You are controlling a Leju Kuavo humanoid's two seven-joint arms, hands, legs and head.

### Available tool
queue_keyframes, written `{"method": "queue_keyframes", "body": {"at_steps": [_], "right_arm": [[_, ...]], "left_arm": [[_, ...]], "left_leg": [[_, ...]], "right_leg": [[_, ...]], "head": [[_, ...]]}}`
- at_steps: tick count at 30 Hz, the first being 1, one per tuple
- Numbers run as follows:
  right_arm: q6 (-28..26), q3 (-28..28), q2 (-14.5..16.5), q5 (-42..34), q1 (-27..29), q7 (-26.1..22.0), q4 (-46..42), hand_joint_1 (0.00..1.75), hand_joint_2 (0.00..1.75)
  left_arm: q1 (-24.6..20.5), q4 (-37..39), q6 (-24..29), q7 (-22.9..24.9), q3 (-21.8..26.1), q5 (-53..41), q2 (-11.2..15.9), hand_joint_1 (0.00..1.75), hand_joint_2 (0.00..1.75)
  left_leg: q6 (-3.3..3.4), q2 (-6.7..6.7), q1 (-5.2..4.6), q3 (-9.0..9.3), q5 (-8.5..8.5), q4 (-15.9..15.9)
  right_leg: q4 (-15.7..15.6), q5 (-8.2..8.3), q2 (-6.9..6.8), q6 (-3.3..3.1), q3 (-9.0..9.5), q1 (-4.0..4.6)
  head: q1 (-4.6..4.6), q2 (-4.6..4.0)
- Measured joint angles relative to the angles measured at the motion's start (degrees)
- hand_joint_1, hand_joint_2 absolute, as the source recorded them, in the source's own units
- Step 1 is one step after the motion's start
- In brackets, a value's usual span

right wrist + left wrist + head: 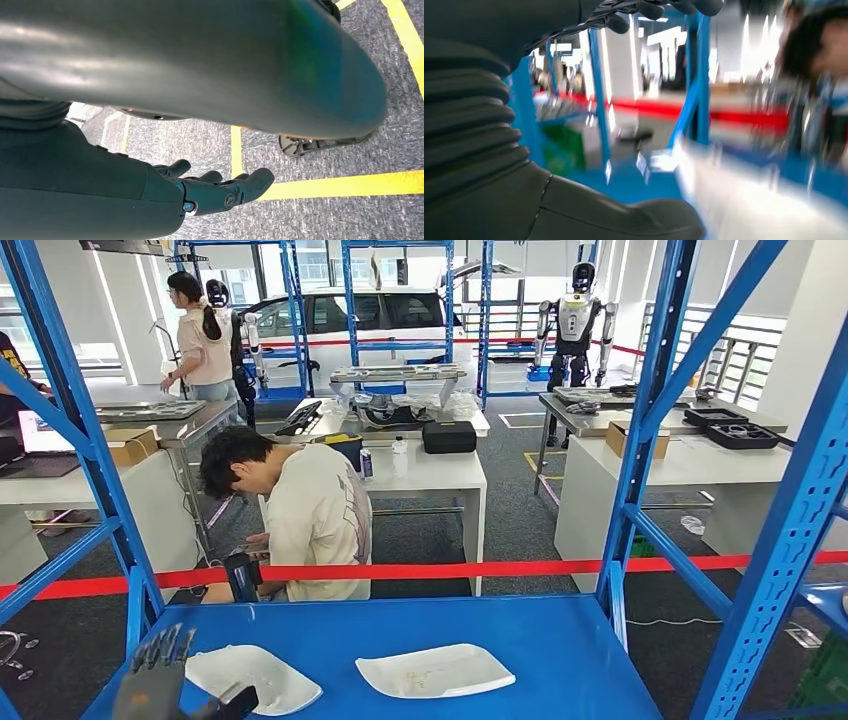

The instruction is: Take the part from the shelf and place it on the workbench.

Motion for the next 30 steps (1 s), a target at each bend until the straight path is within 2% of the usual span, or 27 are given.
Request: {"method": "queue_keyframes", "body": {"at_steps": [4,8,18,27,30], "right_arm": [[0.0,-0.06,-0.02,0.0,0.15,-0.59,0.0,0.0,0.0],[0.0,-0.07,-0.02,0.09,0.21,-0.67,0.0,0.0,0.0],[0.01,-0.07,-0.02,0.66,0.3,-1.08,0.0,0.0,0.0],[0.0,-0.07,-0.02,0.89,0.3,-1.03,0.0,0.0,0.0],[0.01,-0.07,-0.02,1.08,0.29,-0.78,0.0,0.0,0.0]], "left_arm": [[-4.14,-2.09,-0.57,-0.79,0.13,0.05,1.98,0.0,0.0],[-5.91,-3.14,-1.1,-1.57,0.51,0.93,3.41,0.0,0.0],[-5.89,-3.22,-2.45,-3.54,2.48,3.65,6.76,0.0,0.0],[-5.85,-3.18,-2.87,-3.74,2.65,4.0,7.37,0.0,0.0],[-5.77,-3.07,-3.33,-4.18,2.93,4.78,7.67,0.0,0.0]], "left_leg": [[0.0,0.02,0.0,0.03,0.0,0.0],[0.0,0.02,0.0,0.06,0.0,-0.01],[0.0,-0.01,0.0,0.07,0.0,-0.01],[0.0,0.0,-0.01,0.08,-0.01,0.0],[0.34,-0.01,-0.19,0.05,-0.2,0.23]], "right_leg": [[0.0,0.01,0.06,0.0,0.01,0.01],[0.0,0.0,0.03,0.0,0.06,0.01],[0.0,-0.01,0.03,0.0,0.1,0.01],[-0.03,0.0,0.0,0.01,0.15,-0.01],[-0.2,0.07,-0.01,0.25,0.22,-0.14]], "head": [[0.0,0.0],[0.0,0.0],[0.0,0.0],[0.0,0.0],[0.0,0.0]]}}
